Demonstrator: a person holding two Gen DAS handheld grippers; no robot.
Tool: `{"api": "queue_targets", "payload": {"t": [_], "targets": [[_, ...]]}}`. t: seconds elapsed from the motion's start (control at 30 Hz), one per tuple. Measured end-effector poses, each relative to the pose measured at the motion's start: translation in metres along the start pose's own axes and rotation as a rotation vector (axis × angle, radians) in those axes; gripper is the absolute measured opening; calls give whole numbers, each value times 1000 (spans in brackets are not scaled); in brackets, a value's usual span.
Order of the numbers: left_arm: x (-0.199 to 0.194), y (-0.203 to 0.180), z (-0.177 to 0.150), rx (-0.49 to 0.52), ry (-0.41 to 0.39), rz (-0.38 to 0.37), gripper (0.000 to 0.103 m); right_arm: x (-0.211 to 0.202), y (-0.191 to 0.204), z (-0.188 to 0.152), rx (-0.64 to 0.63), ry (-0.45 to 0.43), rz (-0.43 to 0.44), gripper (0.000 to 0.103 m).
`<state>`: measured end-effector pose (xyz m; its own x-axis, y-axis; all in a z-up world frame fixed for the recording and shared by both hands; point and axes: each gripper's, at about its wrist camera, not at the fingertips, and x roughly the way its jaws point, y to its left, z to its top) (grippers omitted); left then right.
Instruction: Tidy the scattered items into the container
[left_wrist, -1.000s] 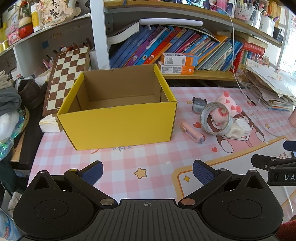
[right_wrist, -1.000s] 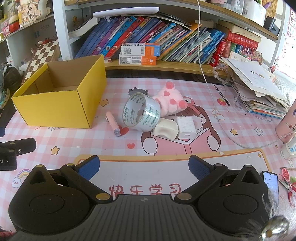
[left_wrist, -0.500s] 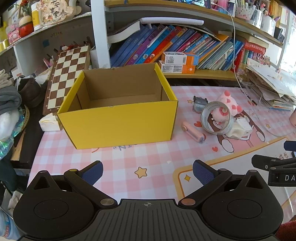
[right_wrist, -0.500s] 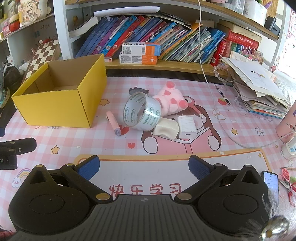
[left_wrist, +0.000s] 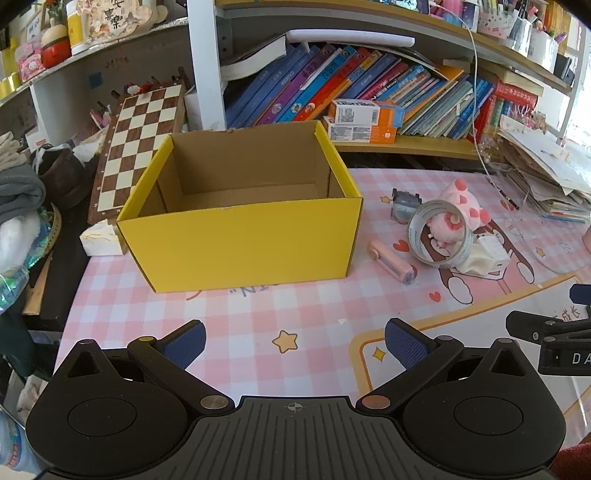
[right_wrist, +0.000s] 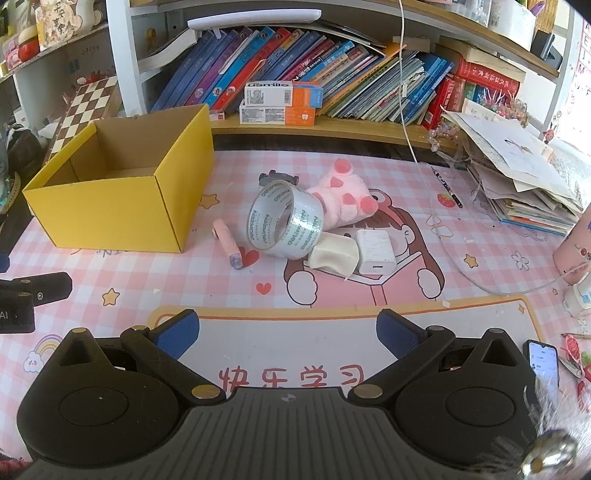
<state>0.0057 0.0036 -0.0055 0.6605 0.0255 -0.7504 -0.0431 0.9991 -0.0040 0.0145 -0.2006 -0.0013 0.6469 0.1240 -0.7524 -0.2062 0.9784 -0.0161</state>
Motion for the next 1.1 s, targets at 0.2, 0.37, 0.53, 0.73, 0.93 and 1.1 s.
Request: {"api": "queue_targets", "payload": {"t": [0.2,0.37,0.53,0.73,0.93,1.1], "targets": [[2,0,1,-1,0,-10,103,3,0,1,-2,0,1,103],[3,0,1,0,-1,-16,103,5,-1,2,-1,2,4,103],[3,0,1,-10,-4,-32,103,7,-2,3,-3,5,10,103],[3,1,0,-23,-10,-58,103,8,-2,3,-5,7,17,103],[0,-1,-1,-27,-14,-56,103,7,-5,3,-6,5,23,103],[-1,2,-4,-67,-14,-45,103,8,-5,3,-11,7,28,103]]}}
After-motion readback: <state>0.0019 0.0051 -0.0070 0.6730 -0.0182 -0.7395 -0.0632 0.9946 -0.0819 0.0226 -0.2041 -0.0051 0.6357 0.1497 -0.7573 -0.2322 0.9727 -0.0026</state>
